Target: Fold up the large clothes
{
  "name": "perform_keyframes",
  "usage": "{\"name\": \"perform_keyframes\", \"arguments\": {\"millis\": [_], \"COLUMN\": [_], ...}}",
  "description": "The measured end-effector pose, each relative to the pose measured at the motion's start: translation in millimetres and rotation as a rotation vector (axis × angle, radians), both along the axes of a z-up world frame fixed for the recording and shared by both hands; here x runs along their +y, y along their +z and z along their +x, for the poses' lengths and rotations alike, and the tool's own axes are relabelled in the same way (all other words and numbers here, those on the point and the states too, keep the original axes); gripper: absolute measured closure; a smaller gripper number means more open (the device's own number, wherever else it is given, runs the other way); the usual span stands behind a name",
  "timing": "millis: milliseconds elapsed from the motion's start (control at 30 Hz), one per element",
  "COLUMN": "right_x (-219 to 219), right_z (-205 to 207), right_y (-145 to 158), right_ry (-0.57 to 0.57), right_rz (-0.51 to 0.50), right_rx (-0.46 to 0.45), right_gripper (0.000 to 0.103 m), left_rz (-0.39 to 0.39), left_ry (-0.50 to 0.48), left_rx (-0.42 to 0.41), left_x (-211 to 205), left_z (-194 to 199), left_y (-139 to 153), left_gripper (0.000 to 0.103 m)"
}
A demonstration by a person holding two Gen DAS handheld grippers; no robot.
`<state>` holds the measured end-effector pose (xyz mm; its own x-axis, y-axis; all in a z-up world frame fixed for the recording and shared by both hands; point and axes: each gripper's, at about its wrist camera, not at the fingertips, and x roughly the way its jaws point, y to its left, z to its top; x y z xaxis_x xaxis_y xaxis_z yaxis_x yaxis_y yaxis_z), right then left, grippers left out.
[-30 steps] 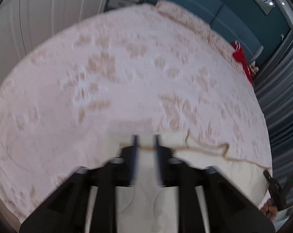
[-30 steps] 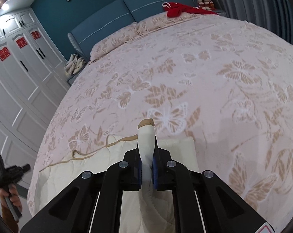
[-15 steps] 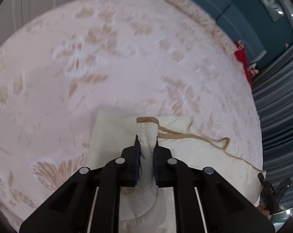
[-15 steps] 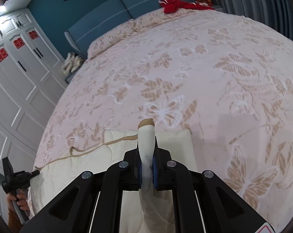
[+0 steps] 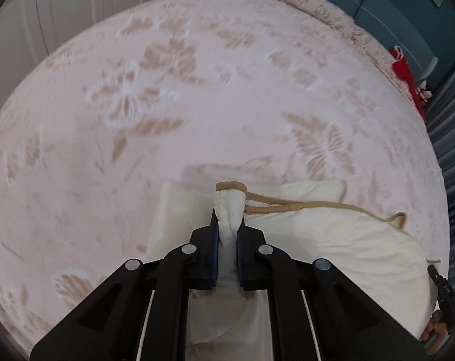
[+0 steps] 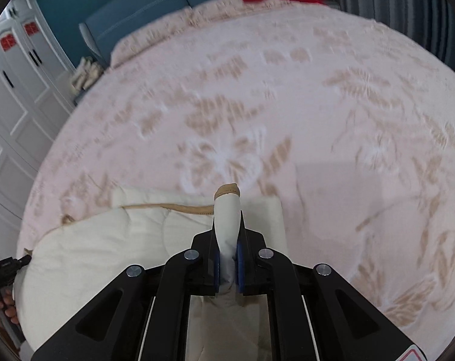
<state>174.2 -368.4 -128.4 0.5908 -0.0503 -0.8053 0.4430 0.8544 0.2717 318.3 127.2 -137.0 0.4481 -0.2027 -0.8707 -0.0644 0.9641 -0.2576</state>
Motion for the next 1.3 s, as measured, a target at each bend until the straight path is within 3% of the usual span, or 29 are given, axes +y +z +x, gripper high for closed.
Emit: {"name": "perform_keyframes", "arguments": {"millis": [333, 567, 667, 700, 767, 867, 967, 1133, 1233, 1300], "right_x": [5.8, 0.4, -5.0, -5.2, -0.4, 31.5, 94.9, 175.1, 183.9, 180.2], "right_z": [5.5, 3.8, -6.8, -15.0, -30.3, -36.8, -17.1, 18.4, 31.8, 32.8], "right_y": [-35.4, -33.7, -9.3, 2.1, 28.8, 61.9, 70.9, 44.2, 17.2, 0.4], "right_ry": [-0.001, -0.008, -0.069, -0.094, -0.112, -0.031, 0.17, 0.364, 0.37, 0.357], "right_rz": [-0.057, -0.025, -0.015, -0.019, -0.046, -0.085, -0.042, -0.047, -0.069, -0.074], "right_rx": [0.018, -0.003, -0.006, -0.03, -0.076, -0.145, -0.159, -0.09, -0.019, 0.006], "right_gripper": [0.095, 0.095, 0.083, 0.077, 0.077, 0.078, 0.083, 0.089, 0.09, 0.099], "left_rz": [0.148, 0.136, 0.158, 0.178, 0.184, 0.175, 0.093, 0.128, 0.169, 0.183], "left_ry": [-0.04, -0.032, -0.016, 0.006, 0.004, -0.044, -0.157, -0.292, -0.288, -0.278], "left_rx": [-0.103, -0.127, -0.137, -0.169, -0.225, -0.279, -0.271, -0.2, -0.156, -0.157], "left_x": [-22.0, -19.8, -12.6, -7.2, -2.7, -15.3, -56.6, -131.8, -144.9, -143.8], "left_z": [-11.3, -13.2, -22.3, -32.4, -47.6, -64.9, -68.9, -65.3, -60.5, -59.1], "left_y": [-26.4, -23.2, 0.7, 17.5, 41.8, 74.7, 85.1, 50.4, 19.4, 4.1], "left_gripper": [0.09, 0.089, 0.075, 0.057, 0.051, 0.052, 0.052, 0.052, 0.052, 0.052]}}
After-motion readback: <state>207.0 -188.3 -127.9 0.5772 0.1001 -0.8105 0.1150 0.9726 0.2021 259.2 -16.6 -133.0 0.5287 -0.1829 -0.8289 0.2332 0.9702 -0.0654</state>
